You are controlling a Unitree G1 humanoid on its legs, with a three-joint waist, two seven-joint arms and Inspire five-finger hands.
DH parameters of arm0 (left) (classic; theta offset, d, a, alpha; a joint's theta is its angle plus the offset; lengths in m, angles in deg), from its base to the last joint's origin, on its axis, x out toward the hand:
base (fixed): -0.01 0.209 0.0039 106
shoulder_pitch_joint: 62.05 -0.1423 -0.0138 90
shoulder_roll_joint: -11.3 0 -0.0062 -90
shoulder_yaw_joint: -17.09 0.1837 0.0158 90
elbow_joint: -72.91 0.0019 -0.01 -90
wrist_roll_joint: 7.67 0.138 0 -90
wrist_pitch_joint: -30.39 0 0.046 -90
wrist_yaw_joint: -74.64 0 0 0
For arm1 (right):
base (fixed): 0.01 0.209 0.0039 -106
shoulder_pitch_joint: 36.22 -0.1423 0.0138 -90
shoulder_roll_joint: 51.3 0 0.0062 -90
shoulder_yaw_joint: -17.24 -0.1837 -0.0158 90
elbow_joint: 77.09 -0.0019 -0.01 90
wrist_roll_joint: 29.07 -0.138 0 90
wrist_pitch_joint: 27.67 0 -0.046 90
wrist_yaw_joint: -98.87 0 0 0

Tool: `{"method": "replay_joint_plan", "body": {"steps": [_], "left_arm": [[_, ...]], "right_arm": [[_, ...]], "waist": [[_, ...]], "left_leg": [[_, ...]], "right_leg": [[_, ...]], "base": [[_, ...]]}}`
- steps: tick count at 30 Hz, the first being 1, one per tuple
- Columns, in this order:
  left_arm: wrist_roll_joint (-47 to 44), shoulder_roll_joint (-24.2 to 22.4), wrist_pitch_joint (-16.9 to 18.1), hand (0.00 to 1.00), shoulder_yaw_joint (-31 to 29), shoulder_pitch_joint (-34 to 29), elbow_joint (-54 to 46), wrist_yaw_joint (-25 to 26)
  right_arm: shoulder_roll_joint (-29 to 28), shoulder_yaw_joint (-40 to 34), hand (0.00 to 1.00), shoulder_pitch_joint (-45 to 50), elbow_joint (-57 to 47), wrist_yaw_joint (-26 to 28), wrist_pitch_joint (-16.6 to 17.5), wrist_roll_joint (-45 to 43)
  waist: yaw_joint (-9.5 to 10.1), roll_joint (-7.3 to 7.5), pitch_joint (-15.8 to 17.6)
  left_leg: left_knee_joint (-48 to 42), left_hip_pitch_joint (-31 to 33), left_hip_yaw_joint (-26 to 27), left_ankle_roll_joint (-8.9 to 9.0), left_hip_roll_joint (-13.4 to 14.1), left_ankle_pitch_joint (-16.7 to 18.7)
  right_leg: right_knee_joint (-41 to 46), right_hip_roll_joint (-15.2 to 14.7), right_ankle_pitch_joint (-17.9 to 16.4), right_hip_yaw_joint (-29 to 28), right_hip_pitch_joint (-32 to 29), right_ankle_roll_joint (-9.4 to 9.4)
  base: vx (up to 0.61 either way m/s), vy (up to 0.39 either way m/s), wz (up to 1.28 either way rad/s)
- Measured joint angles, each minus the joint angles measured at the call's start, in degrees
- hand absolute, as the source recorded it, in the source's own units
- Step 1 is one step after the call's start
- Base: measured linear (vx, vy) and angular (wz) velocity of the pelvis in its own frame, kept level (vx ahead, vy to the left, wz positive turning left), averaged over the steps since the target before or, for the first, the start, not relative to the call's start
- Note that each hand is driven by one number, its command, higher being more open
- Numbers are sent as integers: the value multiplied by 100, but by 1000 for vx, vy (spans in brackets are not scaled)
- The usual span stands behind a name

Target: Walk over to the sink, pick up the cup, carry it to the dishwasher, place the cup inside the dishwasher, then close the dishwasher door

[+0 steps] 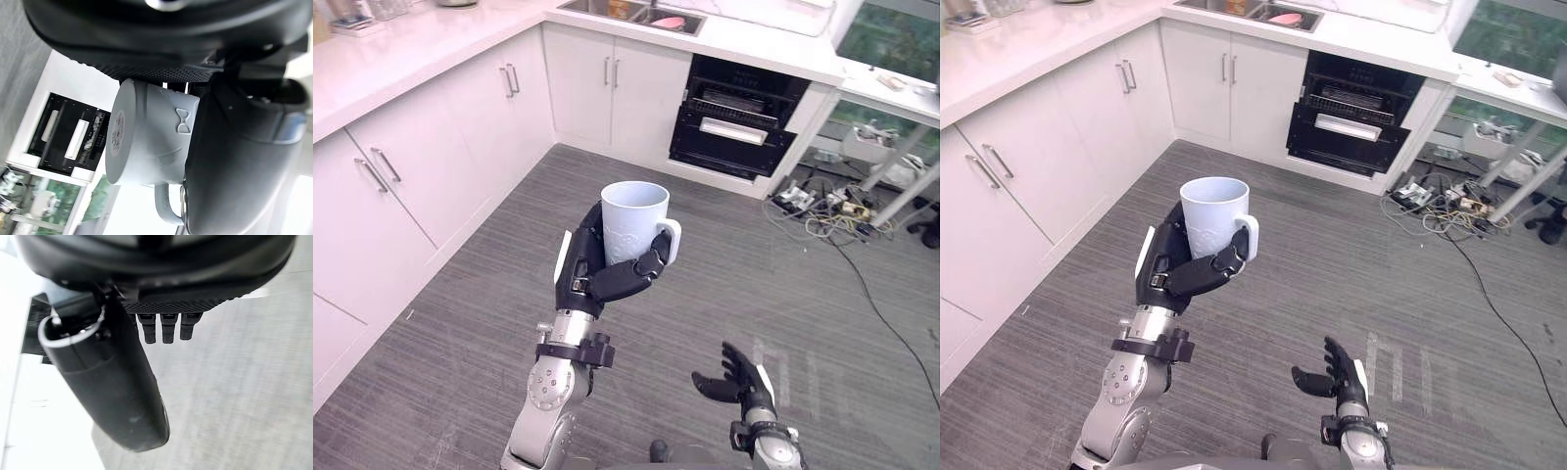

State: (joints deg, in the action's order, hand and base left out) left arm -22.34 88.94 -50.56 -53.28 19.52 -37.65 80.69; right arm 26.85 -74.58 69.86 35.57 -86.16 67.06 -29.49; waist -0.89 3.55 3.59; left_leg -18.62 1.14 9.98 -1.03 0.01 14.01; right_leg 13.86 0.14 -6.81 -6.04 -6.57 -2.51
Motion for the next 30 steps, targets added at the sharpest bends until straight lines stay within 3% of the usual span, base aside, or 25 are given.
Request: {"method": "replay_joint_plan", "body": {"steps": [1, 8, 13, 15, 16, 17, 19, 20, 21, 23, 25, 26, 27, 28, 29, 30], "left_arm": [[10, 318, -93, 30, 667, 12, 979, -360], [10, 312, -93, 30, 547, 10, 984, -354], [10, 218, -93, 30, 93, -38, 1125, -230], [10, 147, -122, 30, -302, -49, 1250, -89], [11, 138, -129, 30, -507, -45, 1249, -25], [13, 131, -131, 30, -590, -43, 1249, 22], [16, 89, -172, 30, -789, -110, 1245, 171], [17, 96, -186, 30, -853, -129, 1232, 217], [15, 114, -190, 30, -874, -144, 1238, 276], [10, 160, -186, 30, -948, -128, 1215, 307], [10, 208, -184, 30, -949, -125, 1219, 313], [10, 191, -184, 30, -941, -101, 1219, 314], [11, 142, -182, 30, -925, -64, 1255, 315], [11, 110, -182, 30, -918, -42, 1274, 315], [11, 72, -168, 30, -916, 45, 1342, 315], [6, -57, -184, 30, -922, 161, 1524, 345]], "right_arm": [[-6, 0, 90, 130, 1097, 31, -127, 62], [-10, 9, 90, 110, 1141, 26, -127, 59], [8, 77, 90, -98, 1679, -42, -144, 55], [13, 113, 90, -346, 1829, -77, -160, 56], [24, 102, 90, -523, 1872, -120, -168, 56], [36, 93, 90, -593, 1874, -146, -171, 58], [114, 87, 90, -781, 1850, -188, -187, 58], [119, 90, 90, -790, 1789, -192, -187, 58], [113, 97, 90, -761, 1769, -188, -188, 57], [100, 121, 90, -754, 1703, -174, -188, 57], [128, 102, 90, -755, 1616, -185, -187, 57], [165, 89, 90, -759, 1558, -187, -188, 57], [233, 88, 90, -765, 1493, -186, -193, 58], [268, 89, 90, -781, 1477, -184, -193, 58], [284, 88, 90, -818, 1463, -187, -195, 59], [360, 70, 90, -947, 1444, -186, -240, 66]], "waist": [[-166, 97, -288], [-172, 103, -294], [-141, 81, -289], [-144, 56, -189], [-140, 100, -34], [-142, 130, 38], [-142, 132, 170], [-153, 123, 258], [-143, 44, 330], [-151, 35, 369], [-169, 15, 389], [-218, -11, 410], [-271, -117, 467], [-326, -204, 491], [-361, -220, 458], [-275, -549, 458]], "left_leg": [[748, 143, 144, 361, 481, -591], [760, 122, 202, 360, 499, -591], [607, 215, 165, 383, 512, -443], [257, 330, 166, 348, 523, -200], [65, 334, 159, 294, 444, -21], [12, 330, 131, 228, 374, 51], [25, 240, -18, 81, 223, 223], [76, 85, -173, 31, 162, 268], [81, -15, -285, 8, 204, 343], [97, -163, -518, 12, 292, 512], [257, -397, -719, 28, 326, 650], [380, -570, -864, 40, 356, 733], [552, -843, -1029, 108, 476, 775], [672, -969, -1132, 149, 584, 795], [717, -1071, -1275, 169, 685, 800], [507, -1016, -1350, 418, 1022, 727]], "right_leg": [[-736, -67, 413, -339, 327, -16], [-1012, -66, 536, -349, 376, -12], [-1213, -230, 448, 320, 421, 64], [-508, -288, 49, 462, 135, 57], [141, -399, -319, 493, -33, 4], [494, -480, -445, 542, -119, -98], [1703, -741, -611, 862, -531, -2], [2589, -818, -530, 1017, -889, 247], [2812, -748, -795, 1062, -1046, 340], [2436, -573, -926, 1224, -1280, 266], [1754, -412, -774, 1338, -1592, 115], [1210, -352, -436, 1446, -1822, 104], [805, -252, 362, 1544, -1955, 134], [629, -159, 694, 1624, -1966, 113], [313, -60, 1358, 1695, -2019, 228], [349, 105, 1179, 1883, -1835, 463]], "base": [[84, -52, -2], [0, -1, -5], [32, 2, 3], [92, 31, 3], [95, 32, 19], [89, 32, 20], [148, 68, 38], [212, 90, 60], [282, 74, 68], [307, 24, 58], [399, -20, 56], [555, -80, 73], [605, -110, 82], [660, -155, 84], [825, -197, 54], [681, -161, 46]]}}
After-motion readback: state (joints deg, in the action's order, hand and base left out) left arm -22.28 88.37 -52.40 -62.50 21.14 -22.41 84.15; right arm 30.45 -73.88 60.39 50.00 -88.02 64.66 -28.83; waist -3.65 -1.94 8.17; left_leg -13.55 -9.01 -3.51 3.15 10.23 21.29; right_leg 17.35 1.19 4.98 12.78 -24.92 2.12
